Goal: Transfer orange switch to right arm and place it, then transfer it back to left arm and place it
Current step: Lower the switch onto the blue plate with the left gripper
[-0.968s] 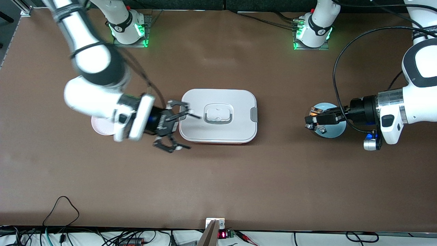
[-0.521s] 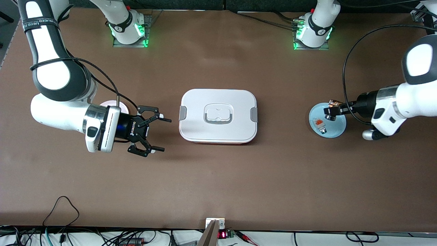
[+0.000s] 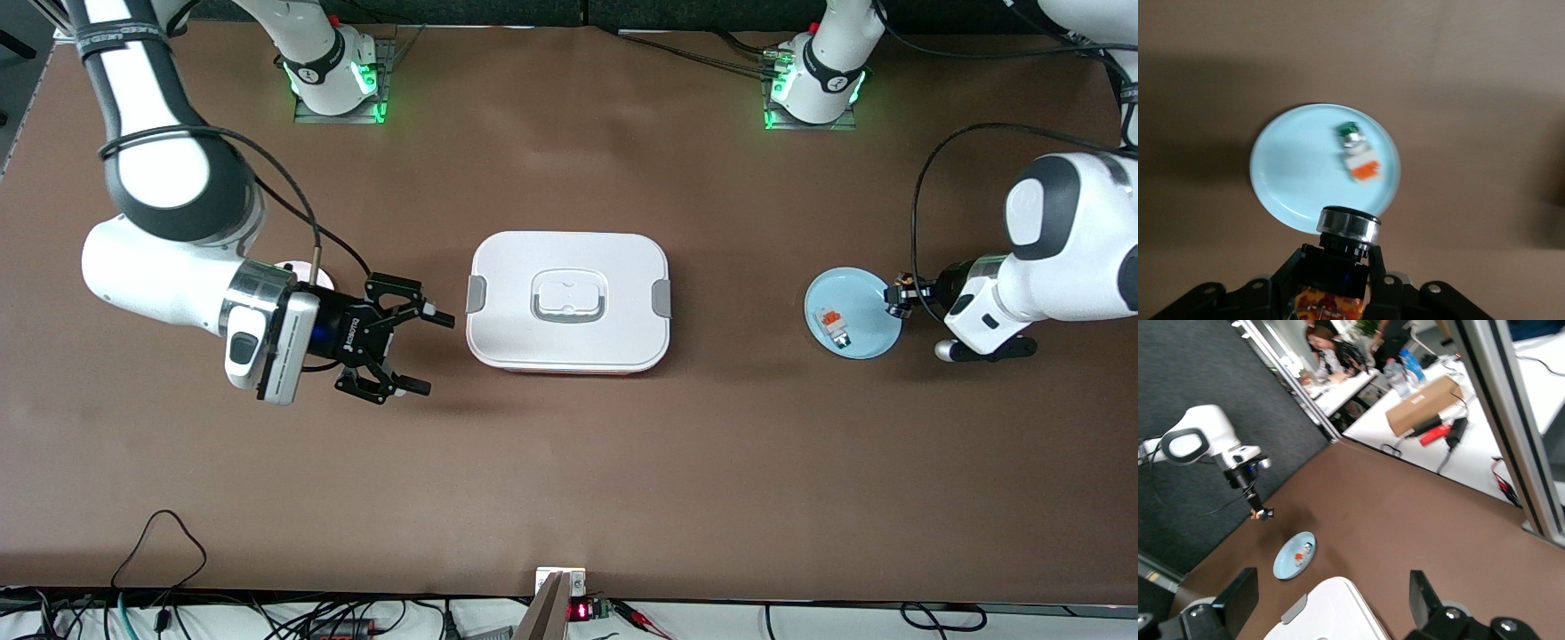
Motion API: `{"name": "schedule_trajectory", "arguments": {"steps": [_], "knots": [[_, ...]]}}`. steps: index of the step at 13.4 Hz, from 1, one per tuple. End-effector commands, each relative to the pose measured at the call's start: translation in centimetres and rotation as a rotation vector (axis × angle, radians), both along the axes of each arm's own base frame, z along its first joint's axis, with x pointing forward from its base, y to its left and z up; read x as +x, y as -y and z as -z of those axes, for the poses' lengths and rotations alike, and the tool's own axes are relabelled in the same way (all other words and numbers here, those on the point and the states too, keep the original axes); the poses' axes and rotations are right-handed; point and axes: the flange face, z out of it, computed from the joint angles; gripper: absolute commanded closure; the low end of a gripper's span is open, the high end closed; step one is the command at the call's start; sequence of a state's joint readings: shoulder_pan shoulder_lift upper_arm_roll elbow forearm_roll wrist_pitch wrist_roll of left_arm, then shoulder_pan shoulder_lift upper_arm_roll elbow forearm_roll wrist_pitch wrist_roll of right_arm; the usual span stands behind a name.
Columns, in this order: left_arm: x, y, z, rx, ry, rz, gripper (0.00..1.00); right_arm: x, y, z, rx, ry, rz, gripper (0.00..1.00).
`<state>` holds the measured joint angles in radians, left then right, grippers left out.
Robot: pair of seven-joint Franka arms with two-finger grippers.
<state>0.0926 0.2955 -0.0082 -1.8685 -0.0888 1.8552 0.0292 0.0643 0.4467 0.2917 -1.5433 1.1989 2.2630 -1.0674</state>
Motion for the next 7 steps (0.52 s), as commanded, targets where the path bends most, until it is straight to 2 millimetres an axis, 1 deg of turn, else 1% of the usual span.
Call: {"name": "schedule_trajectory", "arguments": {"steps": [1,2,3,4,5,6,7], "knots": [[-2.5,-2.5,5.6,0.0,0.053,0.072,0.99,-1.2,-1.1,-0.7,-0.039,-0.112,0.043,0.0],[-3.5,-2.8,8.1,-0.001,0.099,0.108,0.99,-1.5,-1.2,-1.6,-0.056,-0.141,0.059,0.0],[-4.3,-3.0,9.9,0.008,0.134,0.111,0.99,-1.5,-1.0,-1.9,-0.096,-0.179,0.08,0.0],[-4.8,-3.3,11.4,0.014,0.15,0.103,0.99,-1.5,-0.9,-2.1,-0.133,-0.226,0.109,0.0],[-4.9,-3.4,13.0,0.019,0.16,0.101,0.99,-1.6,-0.8,-2.3,-0.16,-0.288,0.155,0.0],[-4.9,-3.4,14.2,0.022,0.167,0.1,0.99,-1.7,-0.4,-3.0,-0.199,-0.322,0.194,0.0],[-4.9,-3.4,15.0,0.024,0.171,0.099,0.99,-1.7,0.2,-2.8,-0.275,-0.332,0.203,0.0]]}}
